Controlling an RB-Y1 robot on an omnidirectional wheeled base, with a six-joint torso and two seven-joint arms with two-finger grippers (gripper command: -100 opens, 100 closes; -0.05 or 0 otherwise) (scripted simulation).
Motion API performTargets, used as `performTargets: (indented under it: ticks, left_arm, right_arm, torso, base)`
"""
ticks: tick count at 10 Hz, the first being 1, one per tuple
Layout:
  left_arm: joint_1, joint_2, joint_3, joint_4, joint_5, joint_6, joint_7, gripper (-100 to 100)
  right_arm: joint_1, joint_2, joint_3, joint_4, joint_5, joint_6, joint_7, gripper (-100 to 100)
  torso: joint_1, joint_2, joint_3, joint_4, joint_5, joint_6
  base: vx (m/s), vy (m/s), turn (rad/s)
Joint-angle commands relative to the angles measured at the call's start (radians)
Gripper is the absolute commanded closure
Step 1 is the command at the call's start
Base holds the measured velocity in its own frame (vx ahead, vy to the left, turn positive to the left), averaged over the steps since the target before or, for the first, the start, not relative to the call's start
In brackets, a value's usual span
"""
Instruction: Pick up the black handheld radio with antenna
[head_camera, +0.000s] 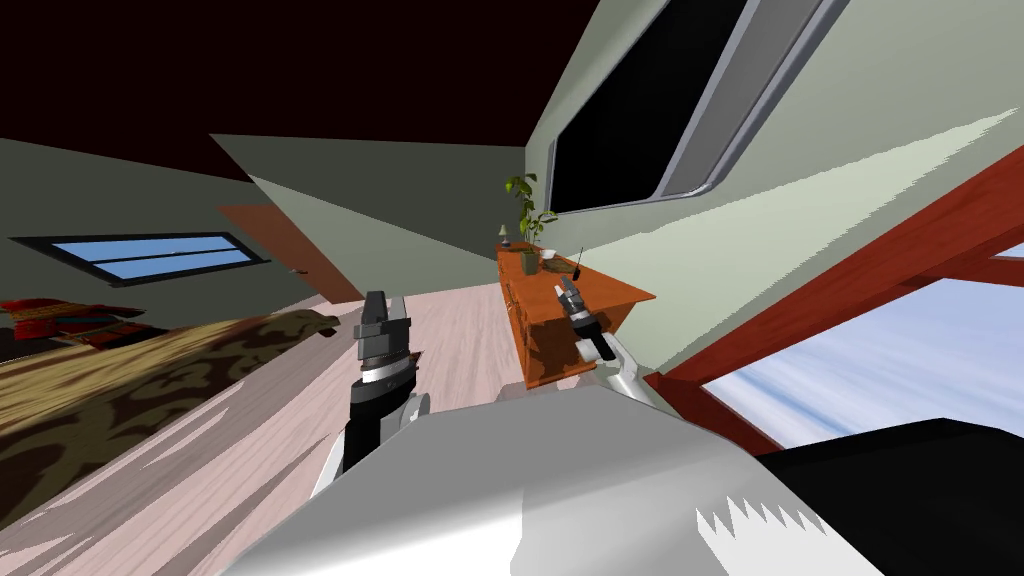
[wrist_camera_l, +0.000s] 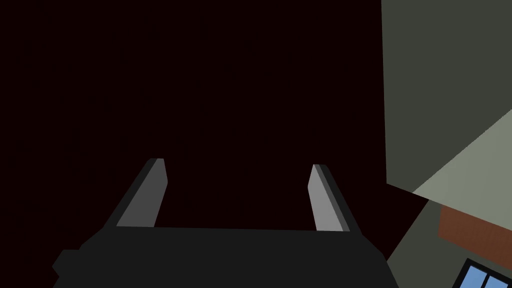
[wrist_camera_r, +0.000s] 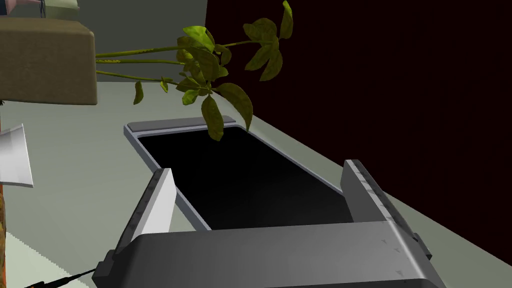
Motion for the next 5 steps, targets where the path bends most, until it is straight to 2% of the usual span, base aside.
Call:
performTargets:
  ticks: [1, 2, 3, 4, 5]
  left_arm:
    - [0.0, 0.0, 0.0, 0.0, 0.0, 0.0, 0.0, 0]
    - [0.0, 0.0, 0.0, 0.0, 0.0, 0.0, 0.0, 0]
    - [0.0, 0.0, 0.0, 0.0, 0.0, 0.0, 0.0, 0]
    - [0.0, 0.0, 0.0, 0.0, 0.0, 0.0, 0.0, 0]
    - [0.0, 0.0, 0.0, 0.0, 0.0, 0.0, 0.0, 0]
  right_arm:
    - [-0.02, -0.011, 0.001, 0.033, 0.008, 0.009, -0.005, -100]
    - [-0.062, -0.035, 0.002, 0.071, 0.025, 0.026, -0.013, -100]
    - [-0.063, -0.035, 0.002, 0.087, 0.025, 0.026, -0.013, -100]
    - [-0.1, -0.06, 0.004, 0.115, 0.045, 0.044, -0.021, -100]
    - [-0.105, -0.06, 0.004, 0.146, 0.045, 0.044, -0.021, -100]
  torso:
    - [0.0, 0.0, 0.0, 0.0, 0.0, 0.0]
    - [-0.002, -0.001, 0.0, 0.0, 0.0, 0.0]
    - [0.0, -0.002, -0.001, 0.0, 0.0, 0.0]
    - [-0.004, -0.002, -0.001, 0.0, 0.0, 0.0]
    - [-0.002, -0.003, -0.002, -0.001, 0.0, 0.0]
  base:
    - [0.0, 0.24, -0.042]
    - [0.018, 0.273, -0.06]
    - [0.006, 0.209, -0.045]
    - [0.032, 0.244, -0.053]
    - [0.0, 0.211, -0.036]
